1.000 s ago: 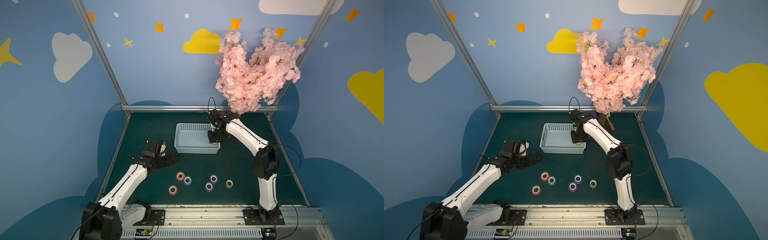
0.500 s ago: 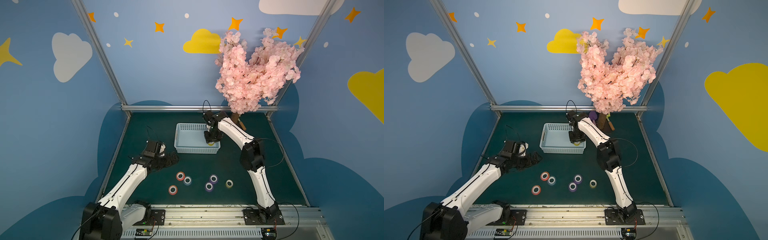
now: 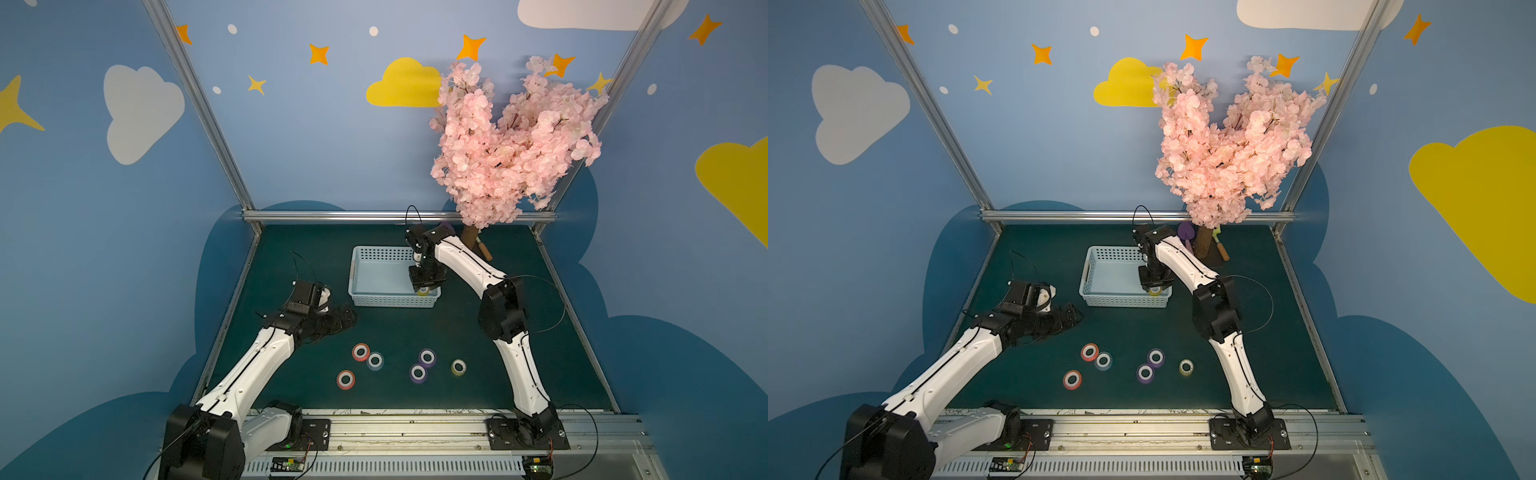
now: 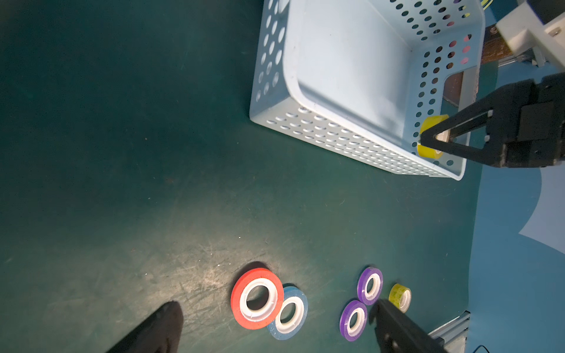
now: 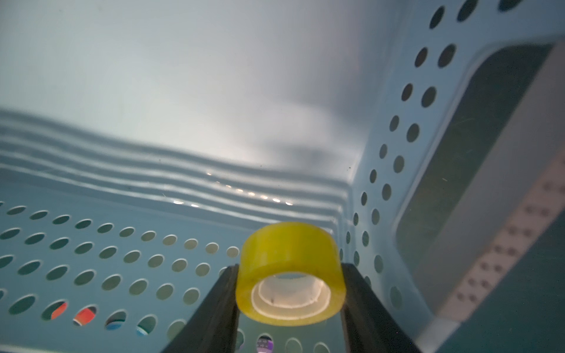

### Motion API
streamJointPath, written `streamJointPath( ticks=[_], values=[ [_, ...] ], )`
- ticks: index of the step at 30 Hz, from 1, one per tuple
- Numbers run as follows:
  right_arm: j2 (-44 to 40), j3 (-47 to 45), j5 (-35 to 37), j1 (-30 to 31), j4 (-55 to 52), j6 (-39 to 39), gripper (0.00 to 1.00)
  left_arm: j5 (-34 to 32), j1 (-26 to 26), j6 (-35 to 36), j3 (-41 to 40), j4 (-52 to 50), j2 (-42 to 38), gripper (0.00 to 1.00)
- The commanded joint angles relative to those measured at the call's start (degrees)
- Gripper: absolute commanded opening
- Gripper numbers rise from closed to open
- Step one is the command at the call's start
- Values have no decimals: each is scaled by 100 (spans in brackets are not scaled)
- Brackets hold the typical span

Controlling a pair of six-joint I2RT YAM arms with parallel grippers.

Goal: Put the transparent tape into the storage box
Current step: Place the tape in the storage box, then adjust the storage box at the center of the board.

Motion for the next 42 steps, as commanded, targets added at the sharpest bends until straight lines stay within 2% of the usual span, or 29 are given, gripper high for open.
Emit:
streamJointPath(
  ticks=[1, 17, 24, 31, 38, 42],
  values=[
    [70, -148, -50, -37, -237, 25, 48, -10, 40, 31, 204, -74, 11, 100],
    [-226, -703, -18, -49, -220, 62, 51, 16, 47, -6, 144, -69, -111, 100],
    [-302, -614, -80, -84, -222, 39, 67, -10, 47, -73, 51, -83, -257, 100],
    [-592, -433, -166, -123, -347, 11, 78, -25, 61, -74, 5, -144, -452, 100],
    [-1225, -445, -326, -130, -500, -8, 98, 41, 64, -24, -25, -209, -594, 100],
    [-1732, -718, -416, -133, -520, -8, 98, 104, 62, 33, -50, -219, -626, 100]
  ],
)
